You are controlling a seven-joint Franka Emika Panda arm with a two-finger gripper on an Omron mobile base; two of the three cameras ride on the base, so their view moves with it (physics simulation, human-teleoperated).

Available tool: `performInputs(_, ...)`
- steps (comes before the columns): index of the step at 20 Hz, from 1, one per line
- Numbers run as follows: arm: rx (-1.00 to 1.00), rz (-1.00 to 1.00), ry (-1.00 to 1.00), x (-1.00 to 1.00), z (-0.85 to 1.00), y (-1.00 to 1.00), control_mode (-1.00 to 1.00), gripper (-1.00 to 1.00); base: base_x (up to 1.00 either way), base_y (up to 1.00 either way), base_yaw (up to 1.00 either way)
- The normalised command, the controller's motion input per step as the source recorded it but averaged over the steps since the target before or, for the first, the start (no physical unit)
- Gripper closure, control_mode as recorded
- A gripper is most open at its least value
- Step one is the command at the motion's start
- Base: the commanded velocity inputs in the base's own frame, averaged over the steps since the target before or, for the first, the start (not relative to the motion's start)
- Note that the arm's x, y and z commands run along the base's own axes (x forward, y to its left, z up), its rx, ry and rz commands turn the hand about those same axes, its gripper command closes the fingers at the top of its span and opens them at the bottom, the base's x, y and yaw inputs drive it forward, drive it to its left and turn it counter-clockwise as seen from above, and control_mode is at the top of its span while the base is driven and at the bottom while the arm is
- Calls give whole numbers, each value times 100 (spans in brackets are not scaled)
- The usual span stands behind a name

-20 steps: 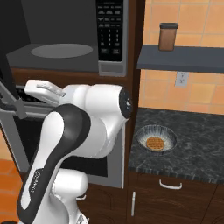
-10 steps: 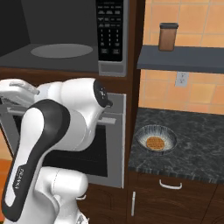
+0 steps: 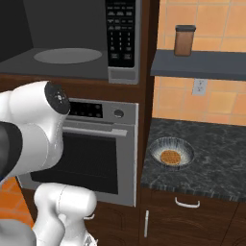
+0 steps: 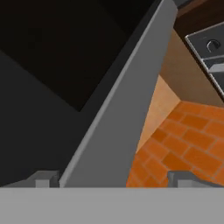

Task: Open the microwave, place the bowl with waffle inside the microwave, then close the microwave door and turn it on.

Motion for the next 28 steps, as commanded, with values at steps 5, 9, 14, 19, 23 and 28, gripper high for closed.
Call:
performInputs(5,-5,-1,5,5,-2,20,-100,-100,0,0,0)
performInputs(9,0,-11,15,12,-1,-10,-100,-100,0,0,0)
performInputs(14,-22,-30,12,47,-38,-79,-100,-100,0,0,0)
performInputs(19,-25,-21,-10,87,-84,-100,-100,-100,0,0,0)
performInputs(23,-8,-31,14,65,-33,-100,-100,-100,0,0,0)
performInputs(28,-4,-27,22,61,-31,-100,-100,-100,0,0,0)
